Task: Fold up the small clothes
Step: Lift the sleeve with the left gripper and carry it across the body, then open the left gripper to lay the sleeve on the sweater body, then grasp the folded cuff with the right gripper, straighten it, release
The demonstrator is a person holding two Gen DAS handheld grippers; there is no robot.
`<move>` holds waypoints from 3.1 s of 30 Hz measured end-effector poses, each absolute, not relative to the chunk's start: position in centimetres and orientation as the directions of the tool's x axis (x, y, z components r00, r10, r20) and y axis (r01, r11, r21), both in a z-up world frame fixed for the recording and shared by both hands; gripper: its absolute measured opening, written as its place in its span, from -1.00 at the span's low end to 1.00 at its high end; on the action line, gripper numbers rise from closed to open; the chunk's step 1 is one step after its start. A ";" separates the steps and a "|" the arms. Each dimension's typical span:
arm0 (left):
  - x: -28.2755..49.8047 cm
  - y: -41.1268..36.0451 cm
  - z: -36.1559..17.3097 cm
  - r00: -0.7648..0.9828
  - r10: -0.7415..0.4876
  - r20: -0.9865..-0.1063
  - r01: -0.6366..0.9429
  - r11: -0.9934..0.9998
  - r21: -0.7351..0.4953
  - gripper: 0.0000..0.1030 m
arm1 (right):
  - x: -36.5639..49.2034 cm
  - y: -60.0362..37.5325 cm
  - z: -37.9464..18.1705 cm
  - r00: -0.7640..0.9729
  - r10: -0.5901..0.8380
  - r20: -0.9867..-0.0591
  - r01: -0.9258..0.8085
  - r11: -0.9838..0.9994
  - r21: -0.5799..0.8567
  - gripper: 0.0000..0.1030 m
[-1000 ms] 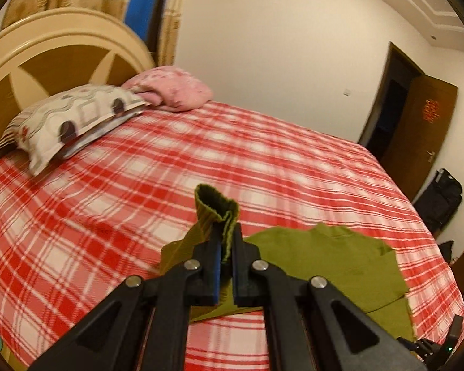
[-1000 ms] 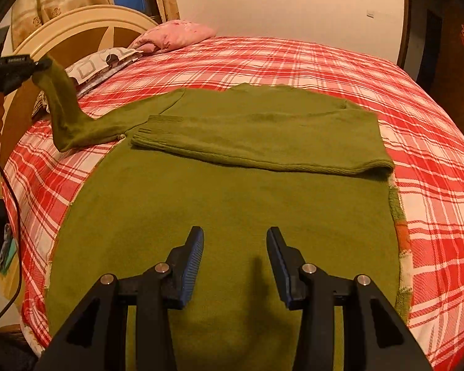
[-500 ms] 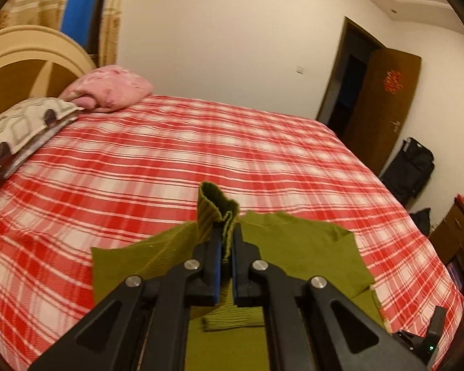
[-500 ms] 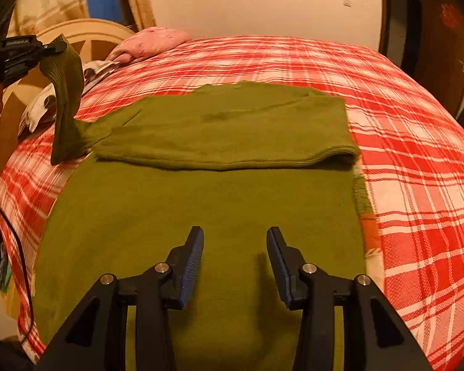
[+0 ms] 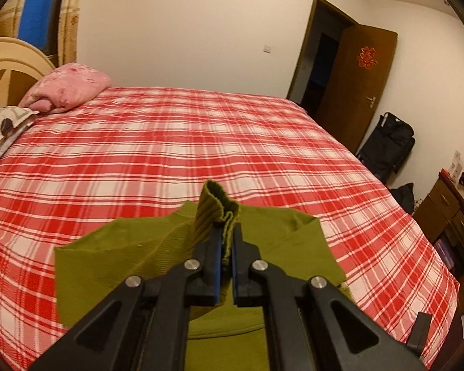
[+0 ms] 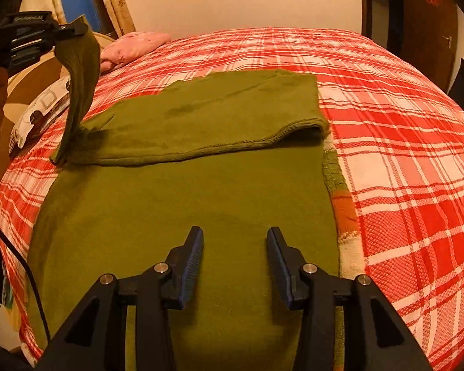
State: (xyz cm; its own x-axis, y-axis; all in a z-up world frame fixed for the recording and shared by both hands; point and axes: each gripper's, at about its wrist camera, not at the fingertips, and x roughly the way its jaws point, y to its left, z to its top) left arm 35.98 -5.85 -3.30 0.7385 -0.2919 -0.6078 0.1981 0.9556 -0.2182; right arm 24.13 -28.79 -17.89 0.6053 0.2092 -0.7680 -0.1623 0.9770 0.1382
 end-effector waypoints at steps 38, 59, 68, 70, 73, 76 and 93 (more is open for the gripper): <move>33.4 -15.8 -10.8 0.752 -0.123 -0.648 0.272 0.953 0.134 0.28 | 22.7 -30.1 -18.8 0.677 0.213 -0.705 -0.140 0.977 0.161 -0.03; 36.3 6.1 -18.1 0.680 0.238 -0.694 -0.086 0.965 0.248 0.30 | 25.1 -30.7 -14.7 0.673 0.329 -0.662 -0.180 0.942 0.284 0.07; 34.9 8.1 -18.7 0.669 0.108 -0.735 -0.085 0.994 0.068 0.34 | 37.6 -27.8 -15.8 0.573 0.259 -0.777 -0.080 0.962 0.262 0.06; 34.7 8.3 -18.7 0.674 0.093 -0.733 -0.082 0.995 0.051 0.36 | 39.1 -27.5 -17.1 0.532 0.233 -0.814 -0.043 0.968 0.248 -0.10; 34.7 8.5 -18.7 0.677 0.077 -0.731 -0.081 0.996 0.030 0.39 | 39.6 -26.4 -17.1 0.546 0.205 -0.812 -0.079 0.978 0.193 -0.92; 34.0 9.2 -18.2 0.710 0.022 -0.704 -0.065 0.997 -0.034 0.50 | 38.3 -25.8 -15.5 0.602 0.188 -0.776 -0.119 0.982 0.145 -0.92; 33.9 8.8 -19.0 0.651 0.111 -0.751 -0.103 0.993 0.058 0.98 | 37.8 -29.5 -16.9 0.597 0.041 -0.801 -0.004 0.999 0.048 -0.91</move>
State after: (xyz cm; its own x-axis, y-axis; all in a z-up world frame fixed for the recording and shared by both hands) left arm 33.86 8.84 -18.98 0.6510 0.1110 -0.7509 -0.1029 0.9930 0.0576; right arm 37.82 -29.52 -16.93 0.5972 0.0407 -0.8011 -0.0041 0.9989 0.0477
